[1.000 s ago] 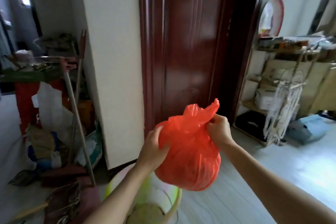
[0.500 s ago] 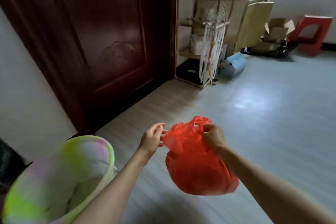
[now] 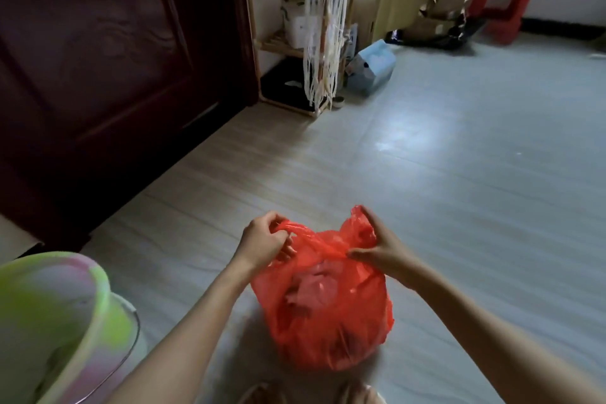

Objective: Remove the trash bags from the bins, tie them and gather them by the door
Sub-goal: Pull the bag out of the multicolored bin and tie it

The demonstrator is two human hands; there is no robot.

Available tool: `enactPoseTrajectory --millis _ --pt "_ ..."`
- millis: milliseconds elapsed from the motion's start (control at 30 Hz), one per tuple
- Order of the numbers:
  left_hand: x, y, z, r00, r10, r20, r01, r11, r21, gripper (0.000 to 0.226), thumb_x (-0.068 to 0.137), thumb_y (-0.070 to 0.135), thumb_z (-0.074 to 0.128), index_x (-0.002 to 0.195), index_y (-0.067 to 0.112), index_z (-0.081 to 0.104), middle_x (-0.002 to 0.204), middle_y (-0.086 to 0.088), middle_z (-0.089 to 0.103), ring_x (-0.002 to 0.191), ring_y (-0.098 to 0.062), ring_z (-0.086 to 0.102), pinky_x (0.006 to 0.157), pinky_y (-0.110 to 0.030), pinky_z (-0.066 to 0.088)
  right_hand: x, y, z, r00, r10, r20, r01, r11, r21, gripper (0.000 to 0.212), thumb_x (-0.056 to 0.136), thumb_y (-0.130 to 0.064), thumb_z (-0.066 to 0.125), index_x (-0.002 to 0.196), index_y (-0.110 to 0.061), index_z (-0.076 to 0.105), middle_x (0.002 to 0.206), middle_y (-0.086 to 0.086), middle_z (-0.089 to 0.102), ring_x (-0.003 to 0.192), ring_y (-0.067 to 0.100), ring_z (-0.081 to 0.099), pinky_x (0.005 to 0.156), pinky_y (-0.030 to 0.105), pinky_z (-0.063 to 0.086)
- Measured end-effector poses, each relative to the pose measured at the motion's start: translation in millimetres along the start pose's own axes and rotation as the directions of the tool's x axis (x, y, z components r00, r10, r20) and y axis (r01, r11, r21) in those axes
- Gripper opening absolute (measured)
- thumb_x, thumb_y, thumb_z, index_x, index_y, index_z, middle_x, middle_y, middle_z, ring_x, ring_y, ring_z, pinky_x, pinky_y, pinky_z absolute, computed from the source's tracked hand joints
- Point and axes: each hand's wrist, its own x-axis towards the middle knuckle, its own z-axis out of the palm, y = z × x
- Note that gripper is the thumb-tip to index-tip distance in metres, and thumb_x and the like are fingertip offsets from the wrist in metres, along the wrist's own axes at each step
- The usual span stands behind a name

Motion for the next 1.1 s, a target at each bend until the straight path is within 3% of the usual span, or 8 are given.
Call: enactPoseTrajectory --millis 100,233,333,433,700,800,1000,1100 --pt "-12.4 11.7 -15.9 0.998 0.020 -0.054 -0.023 0.998 -0.053 0.012 0.080 0.010 0.052 0.069 0.011 0.056 0.059 -0.008 0.055 0.050 -0.019 0.059 0.054 -0.030 0.050 -28.2 12.9 -11.7 1.000 0.022 0.016 -0.017 0.965 -0.261 0.096 0.075 -0.002 0.067 0.146 -0.024 0.007 0.122 0.011 0.038 0.109 0.023 0.044 0.084 0.019 0.036" --pt "-42.1 33.5 -24.8 0.992 0.050 -0.115 -0.062 0.993 -0.103 0.023 0.060 0.023 0.046 0.066 0.006 0.061 0.061 -0.007 0.056 0.056 -0.021 0.055 0.056 -0.027 0.045 -60.3 30.2 -10.3 0.985 0.168 0.026 -0.146 0.911 -0.385 0.104 0.074 -0.012 0.070 0.146 -0.012 -0.005 0.138 0.021 0.038 0.127 0.032 0.040 0.104 0.033 0.036" --pt "-66.7 48.5 -28.4 0.991 0.078 -0.107 -0.092 0.987 -0.130 0.015 0.060 0.021 0.047 0.052 0.017 0.059 0.062 -0.002 0.056 0.053 -0.012 0.052 0.053 -0.021 0.043 -69.8 43.8 -8.7 0.960 0.280 0.001 -0.243 0.834 -0.495 0.059 0.075 -0.008 0.055 0.131 -0.007 0.036 0.113 0.013 0.056 0.108 0.026 0.056 0.089 0.036 0.047" --pt "-77.0 58.6 -37.0 0.991 0.063 -0.121 -0.095 0.957 -0.275 0.021 0.073 0.009 0.052 0.056 0.018 0.061 0.070 -0.004 0.055 0.068 -0.014 0.051 0.065 -0.028 0.038 -73.9 32.7 -18.9 0.965 0.257 -0.056 -0.239 0.773 -0.588 0.010 0.060 -0.015 0.044 0.066 -0.011 0.052 0.081 0.012 0.063 0.090 0.033 0.066 0.072 0.033 0.051" --pt "-71.9 72.8 -45.4 0.988 0.151 -0.013 -0.147 0.936 -0.320 0.034 0.064 0.017 0.061 0.097 0.023 0.061 0.093 0.001 0.061 0.096 -0.017 0.055 0.090 -0.030 0.042 -74.3 -63.4 -58.5 0.931 -0.039 -0.363 0.163 0.935 0.316 0.043 0.086 0.002 0.050 0.127 -0.010 0.043 0.078 0.013 0.059 0.055 0.019 0.059 0.059 0.032 0.052" --pt "-55.1 72.7 -39.9 0.975 0.222 0.019 -0.213 0.954 -0.211 0.060 0.062 0.026 0.064 0.121 0.026 0.054 0.123 -0.001 0.053 0.123 -0.016 0.045 0.107 -0.032 0.035 -64.8 -65.6 -61.3 0.969 -0.082 -0.235 0.189 0.858 0.477 0.075 0.086 -0.001 0.058 0.144 -0.025 0.017 0.112 0.015 0.058 0.093 0.023 0.065 0.078 0.030 0.052" --pt "-22.8 18.4 -15.0 0.912 0.286 0.293 -0.303 0.953 0.012 0.121 0.071 0.017 0.078 0.124 0.059 -0.022 0.142 0.027 -0.024 0.139 0.003 -0.006 0.114 -0.021 0.012 -39.6 -12.4 -41.8 0.970 -0.220 -0.107 0.184 0.943 -0.278 0.119 0.071 -0.024 0.077 0.130 -0.050 -0.023 0.144 0.009 0.032 0.124 0.024 0.040 0.099 0.036 0.041" --pt "-17.7 -3.5 -6.4 0.921 0.324 0.215 -0.339 0.940 0.037 0.114 0.070 0.017 0.077 0.132 0.053 -0.011 0.139 0.040 -0.004 0.129 0.024 0.010 0.104 -0.002 0.018 -35.3 14.8 -33.4 0.915 -0.349 -0.203 0.256 0.890 -0.378 0.127 0.063 -0.036 0.081 0.135 -0.043 -0.024 0.137 0.011 0.036 0.122 0.024 0.038 0.105 0.042 0.037"
